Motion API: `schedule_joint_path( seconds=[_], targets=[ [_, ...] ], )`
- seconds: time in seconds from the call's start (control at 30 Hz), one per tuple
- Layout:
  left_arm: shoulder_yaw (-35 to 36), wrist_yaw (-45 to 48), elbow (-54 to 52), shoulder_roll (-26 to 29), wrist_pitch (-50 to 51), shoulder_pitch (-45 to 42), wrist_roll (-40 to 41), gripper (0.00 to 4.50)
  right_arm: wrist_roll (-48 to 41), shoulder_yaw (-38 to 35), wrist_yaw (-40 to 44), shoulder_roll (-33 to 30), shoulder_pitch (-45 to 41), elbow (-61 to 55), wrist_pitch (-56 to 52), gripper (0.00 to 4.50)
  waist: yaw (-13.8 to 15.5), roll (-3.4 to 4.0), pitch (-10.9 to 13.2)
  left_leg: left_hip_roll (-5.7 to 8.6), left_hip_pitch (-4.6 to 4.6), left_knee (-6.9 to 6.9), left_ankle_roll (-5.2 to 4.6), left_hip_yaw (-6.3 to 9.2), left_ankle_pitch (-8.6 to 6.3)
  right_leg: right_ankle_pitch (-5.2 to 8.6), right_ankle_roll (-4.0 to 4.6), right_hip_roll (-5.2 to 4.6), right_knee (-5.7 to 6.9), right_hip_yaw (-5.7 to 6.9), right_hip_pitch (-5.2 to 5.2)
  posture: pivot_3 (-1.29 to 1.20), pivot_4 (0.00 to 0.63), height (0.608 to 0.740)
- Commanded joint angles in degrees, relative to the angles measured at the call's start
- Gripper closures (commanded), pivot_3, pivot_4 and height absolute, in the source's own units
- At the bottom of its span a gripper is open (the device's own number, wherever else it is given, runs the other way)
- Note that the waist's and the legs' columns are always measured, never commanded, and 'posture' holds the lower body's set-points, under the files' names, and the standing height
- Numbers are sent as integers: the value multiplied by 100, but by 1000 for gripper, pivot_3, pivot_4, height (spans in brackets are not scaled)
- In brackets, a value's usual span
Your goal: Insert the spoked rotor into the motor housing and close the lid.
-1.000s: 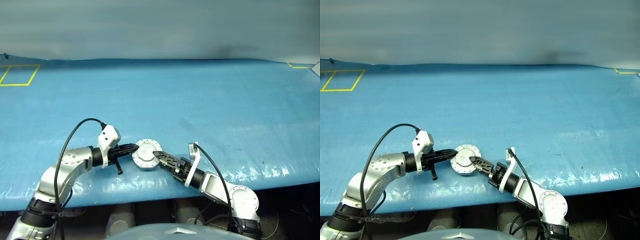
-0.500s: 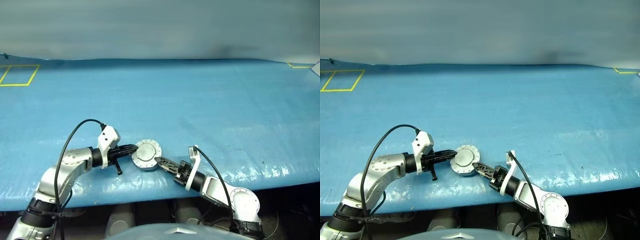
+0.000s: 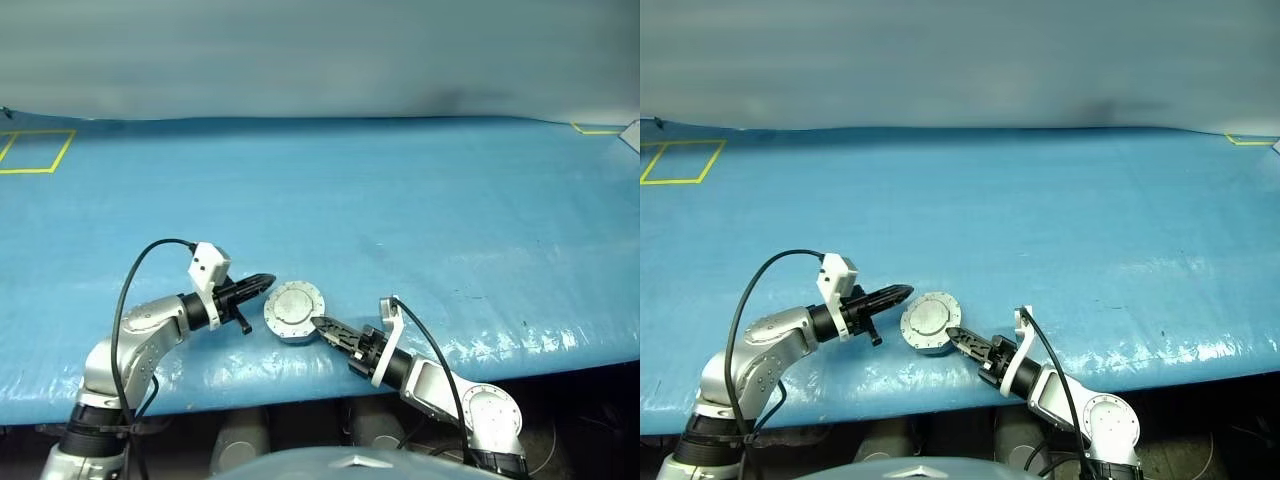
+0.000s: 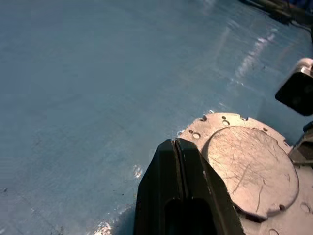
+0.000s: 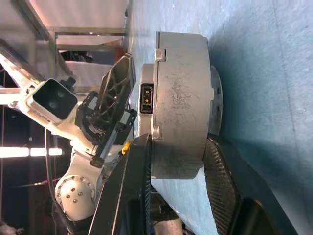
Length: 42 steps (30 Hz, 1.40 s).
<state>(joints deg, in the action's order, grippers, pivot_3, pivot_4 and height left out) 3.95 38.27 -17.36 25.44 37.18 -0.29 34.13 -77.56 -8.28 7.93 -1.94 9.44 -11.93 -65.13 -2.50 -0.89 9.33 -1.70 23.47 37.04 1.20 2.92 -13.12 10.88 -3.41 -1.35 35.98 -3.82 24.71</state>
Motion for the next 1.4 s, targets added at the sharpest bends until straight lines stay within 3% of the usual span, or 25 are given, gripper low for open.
schedule_joint_path(
  seconds=[0.03, 0.2, 0.33, 0.37, 0.43, 0.6, 0.8, 0.83, 1.4],
  targets=[
    [729, -896, -648, -270, 945, 219, 947, 4500, -410, -216, -58, 80, -55, -186, 293, 3328, -6, -1, 1, 0, 2, 2, 0, 1, 0, -1, -1, 0, 0, 0, 0, 0, 150, 740],
    [1471, -1688, -863, -1103, 1388, 733, 2672, 4500, -737, -235, -155, 117, -189, -239, 480, 3328, -14, -2, 3, 2, 5, 6, -1, 4, 0, -1, -2, -2, -3, 3, -1, 0, 150, 740],
    [1534, -2304, -975, -1636, 1423, 1084, 3684, 4500, -946, -210, -273, 185, -386, -208, 646, 3328, -23, -2, 4, 1, 7, 10, -1, 11, 0, -1, -2, 3, -1, 7, 0, 0, 150, 740],
    [1521, -2495, -966, -1778, 1398, 1158, 3954, 4320, -987, -194, -291, 208, -464, -206, 690, 3328, -33, -1, 4, 0, 6, 10, -1, 12, 0, -1, -1, 5, -1, 7, -1, 0, 150, 740],
    [1490, -2815, -942, -2014, 1318, 1268, 4450, 3870, -1036, -164, -321, 236, -616, -208, 768, 3328, -41, -2, 5, 1, 7, 12, -1, 12, 0, -1, -1, 4, -1, 6, -2, 0, 150, 740],
    [1275, -3491, -860, -2365, 1125, 1488, 5260, 2203, -964, -47, -326, 226, -1038, -132, 868, 3328, -58, -2, 5, 4, 10, 14, -1, 13, 0, -1, -1, 4, -2, 5, -1, 0, 150, 740],
    [1125, -3806, -679, -2621, 729, 1550, 5990, 185, -870, 63, -329, 232, -1506, 52, 954, 3328, -61, -2, 5, 6, 11, 15, -1, 14, 0, -1, -1, 6, -2, 3, -2, 0, 150, 740],
    [1097, -3791, -638, -2643, 681, 1553, 6094, 9, -875, 89, -323, 241, -1558, 53, 958, 3328, -60, -2, 5, 6, 11, 14, -1, 14, 0, -1, -1, 6, -2, 2, -2, 0, 150, 740],
    [641, -3159, -138, -2603, 353, 1429, 6148, 9, -1149, 559, -501, 224, -1494, -212, 776, 3328, -102, -2, 5, 7, 12, 13, -1, 15, 0, -1, 0, 7, -3, 1, -1, 0, 150, 740]
  ],
)
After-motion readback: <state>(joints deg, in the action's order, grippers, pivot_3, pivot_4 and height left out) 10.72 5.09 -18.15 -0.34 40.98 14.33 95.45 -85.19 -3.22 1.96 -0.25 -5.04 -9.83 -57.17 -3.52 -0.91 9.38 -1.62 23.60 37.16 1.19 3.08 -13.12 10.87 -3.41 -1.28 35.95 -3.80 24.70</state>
